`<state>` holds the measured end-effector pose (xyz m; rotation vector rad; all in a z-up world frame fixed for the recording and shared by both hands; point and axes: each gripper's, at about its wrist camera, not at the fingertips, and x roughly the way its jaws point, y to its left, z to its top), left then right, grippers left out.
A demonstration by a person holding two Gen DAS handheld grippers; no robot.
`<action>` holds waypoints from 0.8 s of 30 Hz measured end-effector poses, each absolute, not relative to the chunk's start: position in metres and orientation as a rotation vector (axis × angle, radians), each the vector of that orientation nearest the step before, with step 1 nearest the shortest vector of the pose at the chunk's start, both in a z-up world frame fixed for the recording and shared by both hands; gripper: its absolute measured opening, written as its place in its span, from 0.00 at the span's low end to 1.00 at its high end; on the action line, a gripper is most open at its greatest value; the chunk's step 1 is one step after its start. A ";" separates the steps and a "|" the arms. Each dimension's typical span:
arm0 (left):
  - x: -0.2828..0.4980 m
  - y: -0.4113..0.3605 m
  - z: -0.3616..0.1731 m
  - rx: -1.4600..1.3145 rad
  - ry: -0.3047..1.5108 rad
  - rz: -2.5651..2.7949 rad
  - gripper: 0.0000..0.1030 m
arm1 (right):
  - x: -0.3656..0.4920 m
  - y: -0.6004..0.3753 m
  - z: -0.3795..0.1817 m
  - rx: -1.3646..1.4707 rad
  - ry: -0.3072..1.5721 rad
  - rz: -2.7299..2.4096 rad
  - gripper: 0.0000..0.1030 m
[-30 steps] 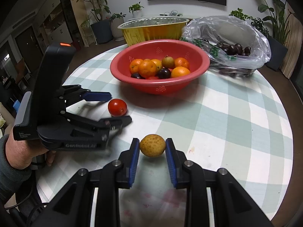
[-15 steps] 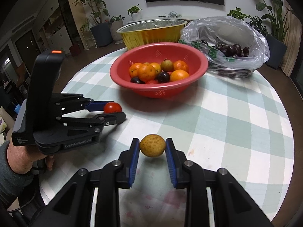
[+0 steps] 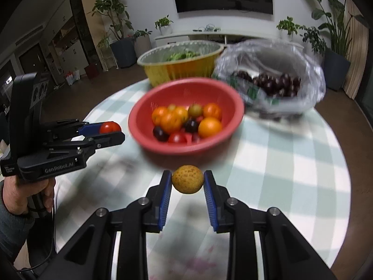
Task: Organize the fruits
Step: 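Carry tomato and brown fruit into the red bowl and open both grippers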
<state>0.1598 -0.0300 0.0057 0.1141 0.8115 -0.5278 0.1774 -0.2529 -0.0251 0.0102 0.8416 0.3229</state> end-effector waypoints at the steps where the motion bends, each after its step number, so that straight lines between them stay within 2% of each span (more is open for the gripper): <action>1: 0.170 -0.033 0.010 0.114 0.805 -0.527 0.29 | 0.184 -0.253 -0.022 0.004 0.840 0.323 0.29; 12: 0.252 -0.071 0.000 0.148 0.855 -0.533 0.29 | 0.270 -0.237 -0.031 -0.059 0.889 0.285 0.29; 24: 0.277 -0.084 -0.035 0.170 0.893 -0.521 0.30 | 0.304 -0.222 -0.054 -0.128 0.933 0.287 0.29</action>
